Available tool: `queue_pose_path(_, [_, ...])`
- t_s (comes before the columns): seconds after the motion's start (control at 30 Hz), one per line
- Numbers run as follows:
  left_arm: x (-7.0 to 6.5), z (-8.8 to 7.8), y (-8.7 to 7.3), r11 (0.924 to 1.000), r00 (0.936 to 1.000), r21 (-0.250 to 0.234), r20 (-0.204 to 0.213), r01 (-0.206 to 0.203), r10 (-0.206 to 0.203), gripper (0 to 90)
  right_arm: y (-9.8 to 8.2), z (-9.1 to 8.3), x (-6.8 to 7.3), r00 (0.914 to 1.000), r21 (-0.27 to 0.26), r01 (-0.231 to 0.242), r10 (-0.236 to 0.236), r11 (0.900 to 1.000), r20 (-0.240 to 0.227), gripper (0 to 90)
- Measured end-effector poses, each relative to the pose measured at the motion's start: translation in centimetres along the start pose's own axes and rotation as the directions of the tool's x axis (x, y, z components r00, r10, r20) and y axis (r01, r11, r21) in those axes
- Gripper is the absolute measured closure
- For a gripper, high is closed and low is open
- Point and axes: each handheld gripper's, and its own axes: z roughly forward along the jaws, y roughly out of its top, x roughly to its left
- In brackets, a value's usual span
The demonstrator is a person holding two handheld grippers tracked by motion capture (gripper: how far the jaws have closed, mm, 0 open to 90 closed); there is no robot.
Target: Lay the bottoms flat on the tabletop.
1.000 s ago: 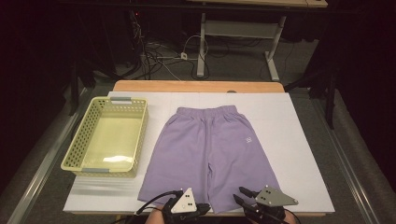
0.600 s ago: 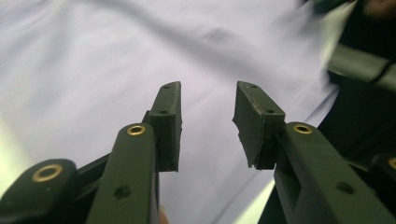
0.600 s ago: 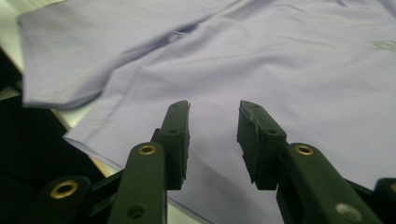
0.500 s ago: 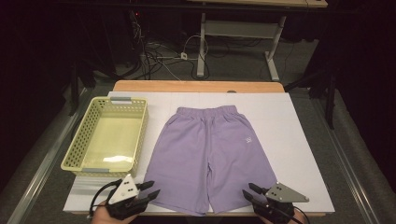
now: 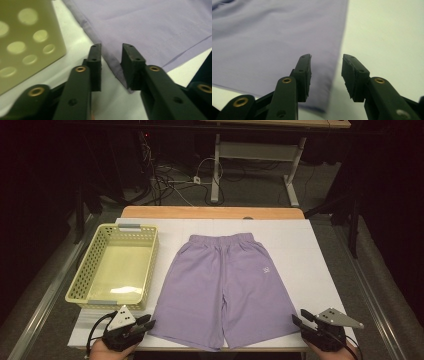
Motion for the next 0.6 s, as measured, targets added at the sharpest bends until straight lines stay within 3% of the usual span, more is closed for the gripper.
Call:
queue_pose_path(0.2, [-0.3, 0.1, 0.1, 0.9997, 0.9997, 0.012, -0.006, -0.022, 0.022, 84.7, -1.7, 0.5, -0.9, 0.9980, -0.007, -0.062, 0.063, 0.998, 0.013, 60.6])
queue_pose_path(0.37, [-0.6, -0.1, 0.1, 0.9994, 0.9996, 0.020, -0.001, -0.027, 0.027, 86.7, -1.7, 0.4, -0.7, 0.9986, -0.008, -0.052, 0.052, 0.999, -0.011, 67.6])
queue_pose_path(0.6, [-1.3, -0.8, -0.1, 0.9983, 0.9986, 0.026, -0.002, -0.052, 0.052, 87.2, -2.2, 0.0, -0.2, 0.9984, -0.009, -0.026, 0.026, 1.000, -0.050, 87.0])
